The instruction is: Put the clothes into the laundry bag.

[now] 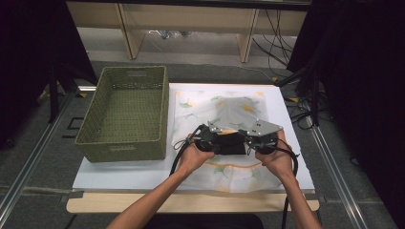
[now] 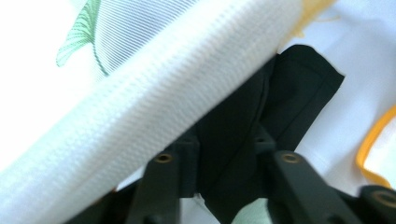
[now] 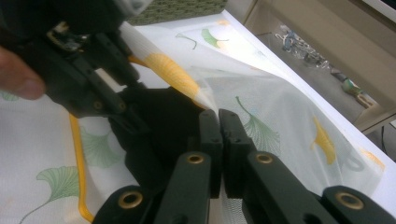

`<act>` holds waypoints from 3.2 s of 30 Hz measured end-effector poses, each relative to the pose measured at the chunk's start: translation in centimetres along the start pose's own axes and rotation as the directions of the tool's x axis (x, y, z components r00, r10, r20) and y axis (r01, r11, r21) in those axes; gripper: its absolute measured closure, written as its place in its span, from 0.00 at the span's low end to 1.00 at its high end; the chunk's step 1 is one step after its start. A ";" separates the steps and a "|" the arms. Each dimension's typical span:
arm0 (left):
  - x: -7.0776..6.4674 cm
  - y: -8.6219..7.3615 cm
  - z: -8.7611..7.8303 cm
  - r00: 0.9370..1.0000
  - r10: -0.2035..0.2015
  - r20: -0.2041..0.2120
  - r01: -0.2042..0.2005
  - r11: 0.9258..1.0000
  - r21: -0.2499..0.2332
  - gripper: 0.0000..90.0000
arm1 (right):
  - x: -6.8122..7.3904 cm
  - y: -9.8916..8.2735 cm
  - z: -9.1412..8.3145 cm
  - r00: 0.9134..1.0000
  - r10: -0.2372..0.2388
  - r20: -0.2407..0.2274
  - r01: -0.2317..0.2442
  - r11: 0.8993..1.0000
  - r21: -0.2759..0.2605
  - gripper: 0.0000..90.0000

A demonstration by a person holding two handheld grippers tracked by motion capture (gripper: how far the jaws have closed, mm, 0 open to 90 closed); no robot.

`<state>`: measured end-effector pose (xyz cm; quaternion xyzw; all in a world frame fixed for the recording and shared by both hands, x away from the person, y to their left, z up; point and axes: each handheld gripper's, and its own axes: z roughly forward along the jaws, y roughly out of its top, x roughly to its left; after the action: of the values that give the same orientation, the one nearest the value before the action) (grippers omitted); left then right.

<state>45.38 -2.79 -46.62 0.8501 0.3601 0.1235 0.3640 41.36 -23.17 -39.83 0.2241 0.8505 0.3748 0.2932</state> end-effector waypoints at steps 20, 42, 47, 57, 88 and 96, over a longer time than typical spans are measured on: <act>-0.4 -1.1 -0.8 0.995 0.079 0.064 -0.083 0.995 0.061 0.91 | 0.3 -0.2 0.5 1.000 -0.020 -0.010 0.020 1.000 0.012 1.00; -0.7 -2.2 -5.1 0.994 0.109 -0.024 -0.110 0.994 -0.023 0.44 | 1.0 -1.2 0.3 1.000 0.002 -0.028 -0.001 0.999 0.042 1.00; 0.4 -5.3 -9.0 0.989 0.130 -0.073 -0.130 0.991 0.002 0.40 | 1.2 -1.6 0.3 0.999 0.001 -0.036 0.001 0.998 0.057 1.00; 2.1 -9.8 -11.0 0.990 0.100 -0.095 -0.091 0.991 0.095 0.35 | 1.5 -3.5 0.2 0.998 0.034 -0.057 -0.028 0.995 0.099 1.00; 4.6 -10.5 -11.2 0.996 0.018 0.082 -0.022 0.999 0.042 0.92 | 1.8 -5.7 1.7 0.992 0.052 -0.119 -0.024 0.975 0.222 1.00; 4.1 -10.2 -11.5 0.995 0.043 0.087 -0.045 0.999 0.019 0.94 | 1.6 -6.6 2.2 0.989 0.095 -0.111 -0.064 0.965 0.255 0.96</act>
<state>37.51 11.00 -46.00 0.8661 0.3264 0.0905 0.3675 40.60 -25.15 -46.68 0.2701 0.8977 0.2887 0.1947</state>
